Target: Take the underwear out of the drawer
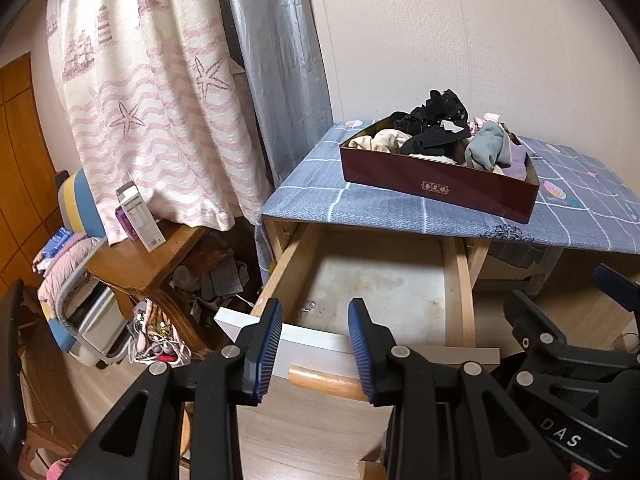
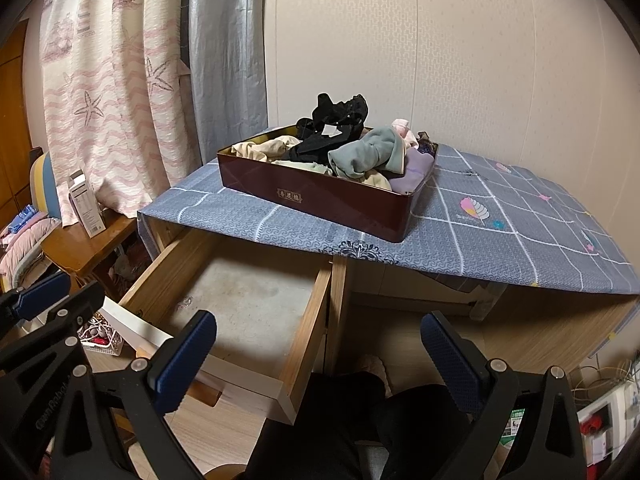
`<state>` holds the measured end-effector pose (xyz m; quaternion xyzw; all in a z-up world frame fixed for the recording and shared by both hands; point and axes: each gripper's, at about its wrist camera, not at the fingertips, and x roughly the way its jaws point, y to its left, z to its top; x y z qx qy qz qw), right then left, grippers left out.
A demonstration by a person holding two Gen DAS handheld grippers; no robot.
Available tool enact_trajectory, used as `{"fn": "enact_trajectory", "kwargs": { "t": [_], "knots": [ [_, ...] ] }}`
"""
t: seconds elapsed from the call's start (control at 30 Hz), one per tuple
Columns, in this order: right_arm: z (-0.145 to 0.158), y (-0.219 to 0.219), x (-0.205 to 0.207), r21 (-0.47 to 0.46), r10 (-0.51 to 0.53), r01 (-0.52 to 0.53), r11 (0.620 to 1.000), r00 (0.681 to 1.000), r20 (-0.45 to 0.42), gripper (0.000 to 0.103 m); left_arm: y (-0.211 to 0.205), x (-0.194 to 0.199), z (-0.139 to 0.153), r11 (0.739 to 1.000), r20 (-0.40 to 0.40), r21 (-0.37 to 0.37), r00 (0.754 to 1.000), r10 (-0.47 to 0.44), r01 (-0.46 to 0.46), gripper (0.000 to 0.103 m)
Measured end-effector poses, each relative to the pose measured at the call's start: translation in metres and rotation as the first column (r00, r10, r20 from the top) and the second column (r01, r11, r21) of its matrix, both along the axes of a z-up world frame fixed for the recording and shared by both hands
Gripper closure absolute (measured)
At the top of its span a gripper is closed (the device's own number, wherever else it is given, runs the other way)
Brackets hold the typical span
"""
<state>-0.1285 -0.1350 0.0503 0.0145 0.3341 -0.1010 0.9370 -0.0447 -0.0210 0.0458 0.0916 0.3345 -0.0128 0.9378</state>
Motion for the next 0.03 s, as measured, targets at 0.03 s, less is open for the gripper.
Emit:
{"fn": "enact_trajectory", "kwargs": {
  "t": [0.03],
  "knots": [
    [0.0,0.0,0.0,0.0,0.0,0.0,1.0,1.0,0.0,0.0,-0.0005,0.0,-0.0002,1.0,0.0,0.002,1.0,-0.003,0.003,0.069]
  ]
}}
